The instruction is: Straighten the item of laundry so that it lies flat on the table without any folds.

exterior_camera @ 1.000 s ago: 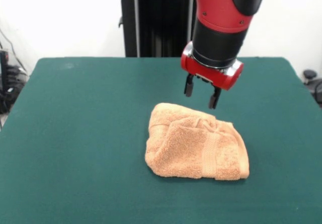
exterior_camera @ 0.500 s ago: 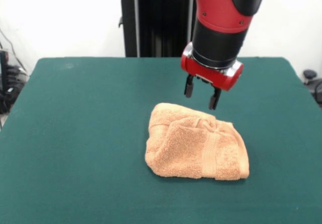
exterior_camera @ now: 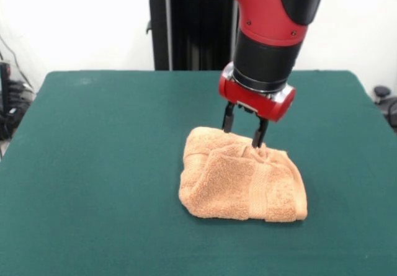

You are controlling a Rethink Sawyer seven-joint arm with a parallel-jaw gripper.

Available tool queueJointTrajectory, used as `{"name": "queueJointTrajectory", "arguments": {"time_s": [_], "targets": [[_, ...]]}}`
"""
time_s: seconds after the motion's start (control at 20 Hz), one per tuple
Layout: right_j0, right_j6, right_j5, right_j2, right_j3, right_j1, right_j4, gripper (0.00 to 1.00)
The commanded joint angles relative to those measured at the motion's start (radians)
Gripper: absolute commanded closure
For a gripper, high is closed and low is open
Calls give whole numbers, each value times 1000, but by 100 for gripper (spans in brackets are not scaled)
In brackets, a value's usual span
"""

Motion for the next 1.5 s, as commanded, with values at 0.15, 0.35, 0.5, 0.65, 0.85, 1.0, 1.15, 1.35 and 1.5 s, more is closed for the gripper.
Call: {"name": "queueJointTrajectory", "arguments": {"time_s": [0.15, 0.35, 0.5, 0.65, 0.85, 1.0, 1.15, 1.35, 1.5], "targets": [[13, 221, -86, 102, 129, 78, 43, 0], [14, 215, -92, 96, 134, 81, 38, 0], [17, 209, -94, 89, 134, 84, 29, 0], [19, 204, -90, 84, 137, 84, 23, 0], [24, 204, -96, 78, 144, 83, 17, 0], [14, 198, -125, 92, 151, 105, 18, 0], [2, 189, -145, 112, 154, 139, 20, 0], [-3, 186, -195, 124, 168, 166, 19, 0], [4, 193, -203, 116, 164, 185, 20, 0]]}}
